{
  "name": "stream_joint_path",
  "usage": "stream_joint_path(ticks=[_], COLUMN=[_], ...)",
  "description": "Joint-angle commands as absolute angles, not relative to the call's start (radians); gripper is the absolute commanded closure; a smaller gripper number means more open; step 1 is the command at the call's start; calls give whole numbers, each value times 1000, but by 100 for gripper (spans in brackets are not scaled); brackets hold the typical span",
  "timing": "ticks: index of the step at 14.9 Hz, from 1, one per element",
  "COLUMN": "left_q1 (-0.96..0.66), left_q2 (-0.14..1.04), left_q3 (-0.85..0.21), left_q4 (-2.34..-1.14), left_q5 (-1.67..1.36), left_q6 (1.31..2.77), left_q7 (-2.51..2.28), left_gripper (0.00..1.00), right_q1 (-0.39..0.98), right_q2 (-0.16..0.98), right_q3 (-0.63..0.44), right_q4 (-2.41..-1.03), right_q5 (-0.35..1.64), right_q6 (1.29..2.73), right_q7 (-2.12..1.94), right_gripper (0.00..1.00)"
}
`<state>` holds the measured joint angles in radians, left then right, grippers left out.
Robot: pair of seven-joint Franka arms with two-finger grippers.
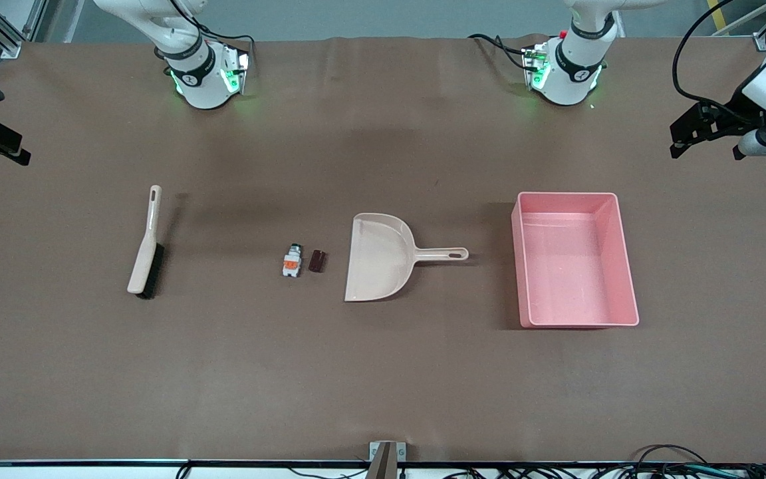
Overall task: Clean e-waste and dump in bin
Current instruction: 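Raise both arms from rest toward the brush and dustpan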
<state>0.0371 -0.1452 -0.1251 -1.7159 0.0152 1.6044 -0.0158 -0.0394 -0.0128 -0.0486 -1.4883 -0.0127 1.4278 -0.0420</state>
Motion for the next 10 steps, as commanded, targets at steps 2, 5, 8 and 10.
stream_joint_path(ticks=[2,5,8,10], left_q1=[43,40,23,-14], left_q2=[-135,-117,-65,-25], left_q3=[-126,-127,-140,-173], left_q4=[-1684,-1669,-1655,-1652], left_q5=[6,12,11,8], left_q6=[1580,1580,1574,1585], left_q7=[6,12,131,146], left_gripper=[0,0,0,0], right_q1=[-54,-54,-54,-54], right_q2=[-20,-20,-20,-17], right_q3=[-41,-41,-41,-41], right_q4=[-1500,-1503,-1503,-1514], right_q5=[5,5,5,17], right_q6=[1430,1428,1431,1443], right_q7=[-52,-52,-52,-54], right_gripper=[0,0,0,0])
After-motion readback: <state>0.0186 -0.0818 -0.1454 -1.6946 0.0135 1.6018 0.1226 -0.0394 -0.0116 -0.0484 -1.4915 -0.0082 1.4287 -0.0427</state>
